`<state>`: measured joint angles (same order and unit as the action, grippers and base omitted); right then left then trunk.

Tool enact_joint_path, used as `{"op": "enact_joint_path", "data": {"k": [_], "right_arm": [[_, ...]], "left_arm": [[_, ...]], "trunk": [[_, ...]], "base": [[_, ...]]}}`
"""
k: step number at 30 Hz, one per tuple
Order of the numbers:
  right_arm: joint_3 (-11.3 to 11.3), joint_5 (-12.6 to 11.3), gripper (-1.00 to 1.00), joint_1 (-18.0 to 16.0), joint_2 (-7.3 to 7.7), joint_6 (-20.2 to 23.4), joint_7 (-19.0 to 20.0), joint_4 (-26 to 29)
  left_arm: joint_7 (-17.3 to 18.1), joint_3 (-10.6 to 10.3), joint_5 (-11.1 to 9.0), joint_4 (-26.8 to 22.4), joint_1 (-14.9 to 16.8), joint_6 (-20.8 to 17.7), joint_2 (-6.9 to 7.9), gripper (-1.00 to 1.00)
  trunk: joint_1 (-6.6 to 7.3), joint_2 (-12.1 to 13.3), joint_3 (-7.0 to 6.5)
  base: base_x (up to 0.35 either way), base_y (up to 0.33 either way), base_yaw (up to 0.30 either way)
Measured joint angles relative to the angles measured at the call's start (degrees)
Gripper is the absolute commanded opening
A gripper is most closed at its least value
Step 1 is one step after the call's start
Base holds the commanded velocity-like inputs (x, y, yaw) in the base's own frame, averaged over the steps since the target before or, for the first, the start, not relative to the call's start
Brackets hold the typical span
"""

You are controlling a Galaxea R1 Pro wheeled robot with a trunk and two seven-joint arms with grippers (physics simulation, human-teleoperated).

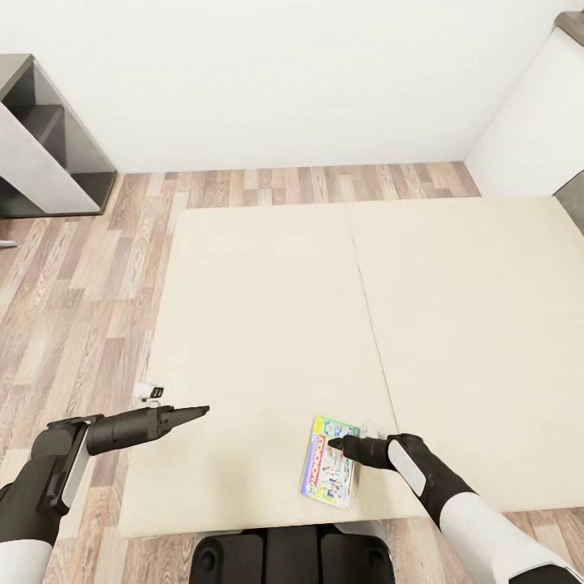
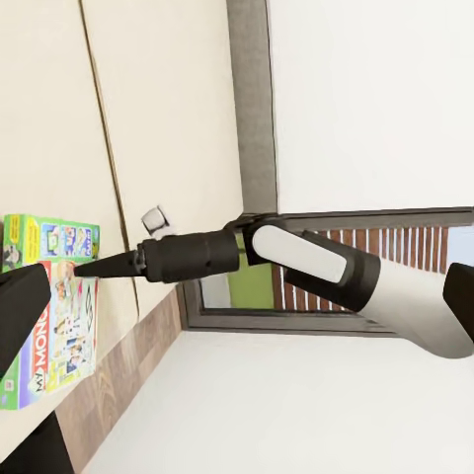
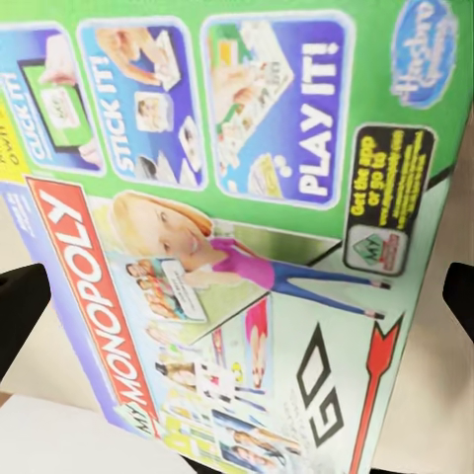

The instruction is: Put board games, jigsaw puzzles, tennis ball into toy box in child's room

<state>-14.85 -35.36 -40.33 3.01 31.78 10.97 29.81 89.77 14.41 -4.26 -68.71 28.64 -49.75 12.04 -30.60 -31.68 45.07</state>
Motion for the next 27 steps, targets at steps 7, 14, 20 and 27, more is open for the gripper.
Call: {"op": "enact_joint_path", "data": {"k": [7,14,20,27], "right_arm": [[-0.02,0.02,1.0,0.09,0.0,-0.4,0.01,0.0],[-0.02,0.02,1.0,0.1,0.0,-0.45,0.01,0.0],[-0.02,0.03,1.0,0.17,0.0,-1.01,0.05,0.01],[-0.02,0.07,1.0,0.19,0.0,-2.54,0.12,0.01]], "left_arm": [[0.0,0.0,0.04,0.03,0.0,0.0,-0.01,1.0],[0.0,-0.01,0.09,0.01,0.0,0.07,-0.01,1.0],[0.0,0.0,0.09,0.05,0.0,0.09,-0.01,1.0],[0.0,0.0,0.09,0.04,0.0,0.09,-0.01,1.0]], "trunk": [[0.0,0.0,0.0],[0.0,0.0,0.0],[0.0,0.0,0.0],[0.0,0.0,0.3]], "base": [[0.0,0.0,0.0],[0.0,0.0,0.0],[0.0,0.0,0.0],[0.0,0.0,0.0]]}}
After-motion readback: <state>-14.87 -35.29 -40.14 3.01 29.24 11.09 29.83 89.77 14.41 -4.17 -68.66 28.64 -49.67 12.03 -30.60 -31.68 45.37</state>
